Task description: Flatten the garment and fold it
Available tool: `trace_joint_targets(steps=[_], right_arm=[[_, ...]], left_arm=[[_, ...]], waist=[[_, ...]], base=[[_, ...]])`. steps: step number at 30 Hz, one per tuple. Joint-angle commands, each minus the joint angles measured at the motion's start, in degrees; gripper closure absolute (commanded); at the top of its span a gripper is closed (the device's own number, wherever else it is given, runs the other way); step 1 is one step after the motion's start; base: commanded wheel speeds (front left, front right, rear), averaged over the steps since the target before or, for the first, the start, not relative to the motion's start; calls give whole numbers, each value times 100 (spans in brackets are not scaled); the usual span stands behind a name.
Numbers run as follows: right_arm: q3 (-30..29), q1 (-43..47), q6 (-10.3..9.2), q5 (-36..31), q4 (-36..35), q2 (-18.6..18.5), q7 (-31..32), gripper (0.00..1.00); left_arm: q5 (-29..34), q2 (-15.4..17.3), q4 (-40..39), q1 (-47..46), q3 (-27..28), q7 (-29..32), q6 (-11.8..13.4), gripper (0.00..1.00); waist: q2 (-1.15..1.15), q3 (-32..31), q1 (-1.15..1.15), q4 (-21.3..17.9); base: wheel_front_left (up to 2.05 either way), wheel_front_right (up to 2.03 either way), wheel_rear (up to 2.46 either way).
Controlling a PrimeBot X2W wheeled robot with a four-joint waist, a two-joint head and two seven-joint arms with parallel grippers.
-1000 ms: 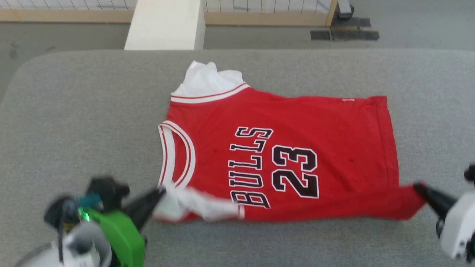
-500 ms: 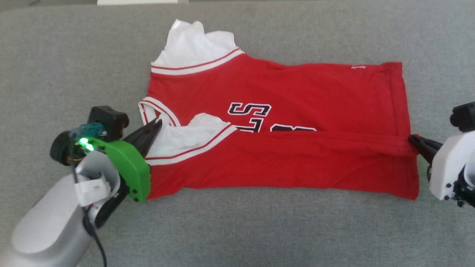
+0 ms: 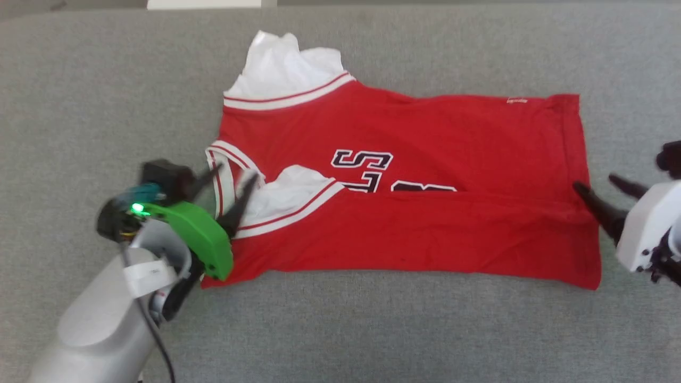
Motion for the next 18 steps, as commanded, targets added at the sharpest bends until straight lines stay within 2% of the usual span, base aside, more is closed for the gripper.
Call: trace_joint_targets(steps=[1, 3, 7, 9, 12, 15, 18], right_arm=[[-100, 79, -9, 22, -139, -12, -161, 0], [-360, 267, -9, -66, -332, 2, -445, 0], [-1117, 836, -9, -607, -812, 244, -1051, 0], [-1612, 1202, -9, -1095, -1131, 569, -1425, 0], [-2203, 1748, -9, -1808, -1527, 1161, -1881, 0], [-2577, 2332, -9, -2488, -1888, 1839, -2279, 0], [-2742, 2738, -9, -2922, -2073, 2375, -2504, 0]], left_arm=[[17, 34, -89, 48, 143, -249, 125, 0], [40, 98, -315, 273, 362, -686, 373, 0], [274, 288, -1079, 977, 855, -1265, 1125, 0], [520, 304, -1653, 1502, 1180, -1350, 1622, 0], [1042, 120, -2512, 2219, 1615, -1366, 2129, 0], [1662, -171, -3160, 2996, 1877, -1368, 2481, 0], [1964, -459, -3415, 3558, 2009, -1369, 2629, 0]], waist=[[0, -289, 0, -6], [0, -448, 0, -2], [0, -708, 0, 19], [0, -809, 0, 32], [0, -910, 0, 83], [0, -998, 0, 118], [0, -1056, 0, 124]], base=[[0, 0, 0], [0, 0, 0], [0, 0, 0], [0, 0, 0], [0, 0, 0], [0, 0, 0], [0, 0, 0]])
